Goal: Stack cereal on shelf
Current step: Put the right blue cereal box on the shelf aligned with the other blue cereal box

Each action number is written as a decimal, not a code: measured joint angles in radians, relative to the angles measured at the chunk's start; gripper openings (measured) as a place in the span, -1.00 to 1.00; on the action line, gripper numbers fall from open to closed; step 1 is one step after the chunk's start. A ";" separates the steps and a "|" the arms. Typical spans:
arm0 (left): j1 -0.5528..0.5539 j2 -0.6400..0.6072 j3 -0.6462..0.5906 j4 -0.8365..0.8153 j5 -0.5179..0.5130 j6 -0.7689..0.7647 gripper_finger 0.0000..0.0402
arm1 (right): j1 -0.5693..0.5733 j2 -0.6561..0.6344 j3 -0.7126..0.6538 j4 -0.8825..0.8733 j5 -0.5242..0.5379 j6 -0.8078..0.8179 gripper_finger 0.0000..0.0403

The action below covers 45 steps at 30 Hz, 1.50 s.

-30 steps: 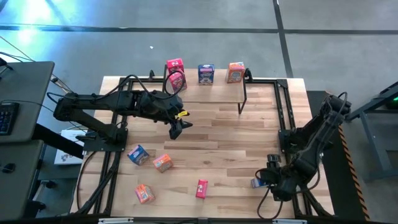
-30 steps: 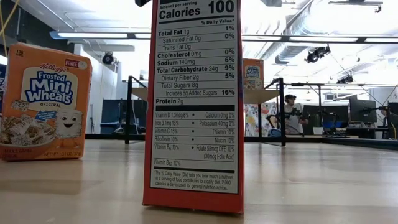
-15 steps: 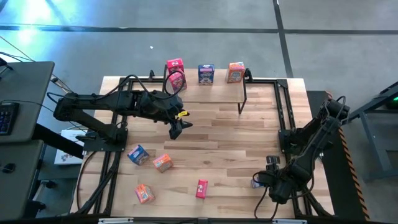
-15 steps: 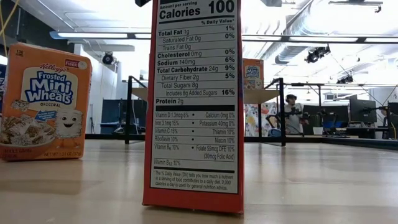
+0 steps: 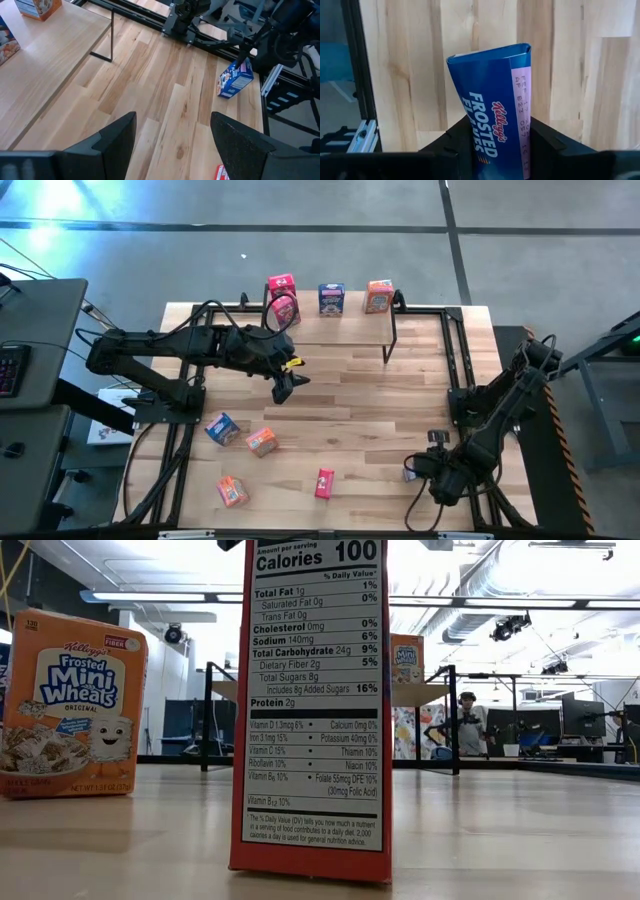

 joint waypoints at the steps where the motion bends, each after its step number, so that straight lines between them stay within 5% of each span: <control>1: 0.000 0.000 0.000 0.000 0.000 0.001 0.23 | -0.008 0.000 0.007 0.000 0.003 -0.003 -0.37; 16: 0.000 0.000 0.000 0.000 0.001 0.037 0.23 | -0.249 -0.001 0.244 -0.138 0.098 -0.244 -0.37; 38: 0.000 0.000 0.000 0.000 0.000 0.027 0.23 | -0.884 -0.001 0.628 -0.226 0.123 -0.921 -0.37; 45: 0.000 0.000 0.000 -0.001 0.000 0.027 0.23 | -1.021 -0.001 0.733 -0.147 0.053 -1.078 -0.37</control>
